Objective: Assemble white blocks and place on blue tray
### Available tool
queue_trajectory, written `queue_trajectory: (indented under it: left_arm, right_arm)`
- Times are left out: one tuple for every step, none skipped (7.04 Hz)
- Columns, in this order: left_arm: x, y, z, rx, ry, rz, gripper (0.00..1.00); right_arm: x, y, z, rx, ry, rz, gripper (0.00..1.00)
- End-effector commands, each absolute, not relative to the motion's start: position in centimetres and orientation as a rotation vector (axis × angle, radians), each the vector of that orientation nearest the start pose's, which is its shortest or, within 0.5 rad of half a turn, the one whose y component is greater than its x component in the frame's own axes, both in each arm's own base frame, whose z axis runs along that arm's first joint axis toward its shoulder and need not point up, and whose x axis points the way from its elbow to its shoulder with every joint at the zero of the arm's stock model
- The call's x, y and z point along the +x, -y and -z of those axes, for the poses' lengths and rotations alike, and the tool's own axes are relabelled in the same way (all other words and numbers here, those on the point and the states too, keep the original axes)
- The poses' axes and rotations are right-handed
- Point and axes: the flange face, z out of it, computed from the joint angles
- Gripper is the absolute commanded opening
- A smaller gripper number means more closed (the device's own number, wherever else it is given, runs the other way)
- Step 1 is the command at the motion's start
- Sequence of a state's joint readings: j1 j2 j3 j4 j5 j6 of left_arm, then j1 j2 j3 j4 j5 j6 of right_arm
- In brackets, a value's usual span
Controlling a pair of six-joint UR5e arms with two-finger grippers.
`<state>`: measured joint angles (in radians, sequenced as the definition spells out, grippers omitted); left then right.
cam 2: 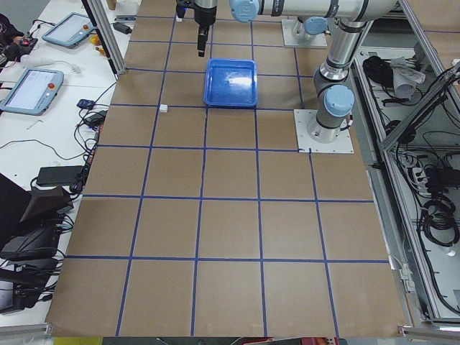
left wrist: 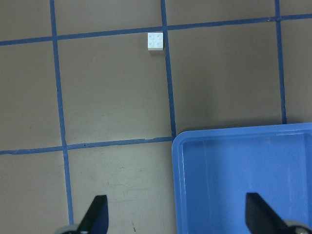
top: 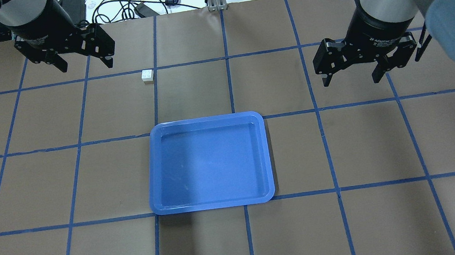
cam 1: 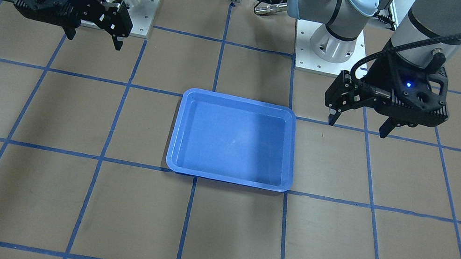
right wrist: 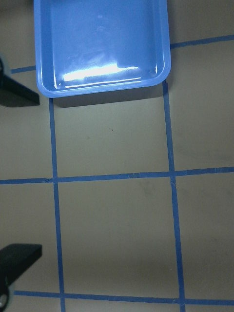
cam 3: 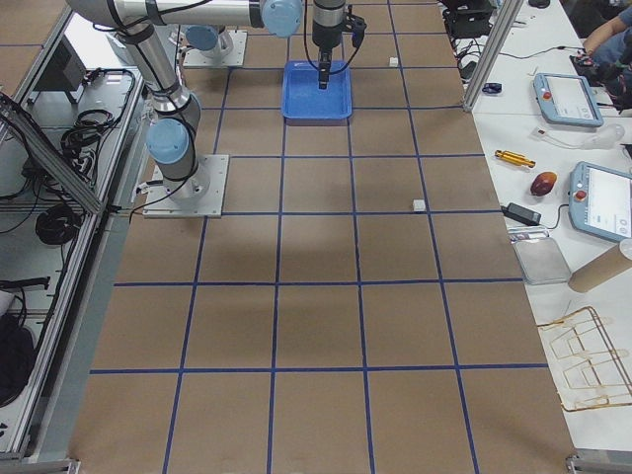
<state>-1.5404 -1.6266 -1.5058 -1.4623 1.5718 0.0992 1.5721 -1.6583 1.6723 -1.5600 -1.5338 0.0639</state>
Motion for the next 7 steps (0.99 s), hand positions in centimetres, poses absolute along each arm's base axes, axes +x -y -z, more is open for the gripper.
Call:
queue_trajectory:
  left_arm:
    - [-11.4,54.5,-49.0,0.103,-3.127,0.148,1.0]
    - [-11.2,57.3,-46.8,0.093,-3.127,0.151,1.0]
    - [-11.1,59.9,-44.7,0.094,-3.131,0.122,1.0]
    - [-11.0,63.3,-43.1,0.087,-3.14,0.111,1.0]
    - [-11.0,65.8,-40.3,0.087,-3.144,0.059,1.0]
    - [-10.8,67.5,-36.8,0.094,-3.136,0.022,1.0]
    - [-10.8,69.0,-34.8,0.113,-3.132,0.061,1.0]
  right_arm:
    - [13.8,45.0,-48.0,0.108,-3.102,-0.035,1.0]
    - [13.8,45.1,-48.0,0.11,-3.102,-0.038,1.0]
    - [13.8,45.0,-47.9,0.11,-3.104,-0.045,1.0]
    - [13.8,45.0,-47.9,0.11,-3.104,-0.045,1.0]
    - [13.8,45.1,-47.9,0.108,-3.104,-0.043,1.0]
    - [13.7,45.1,-48.0,0.106,-3.107,-0.038,1.0]
    - [13.6,45.2,-48.3,0.105,-3.11,-0.026,1.0]
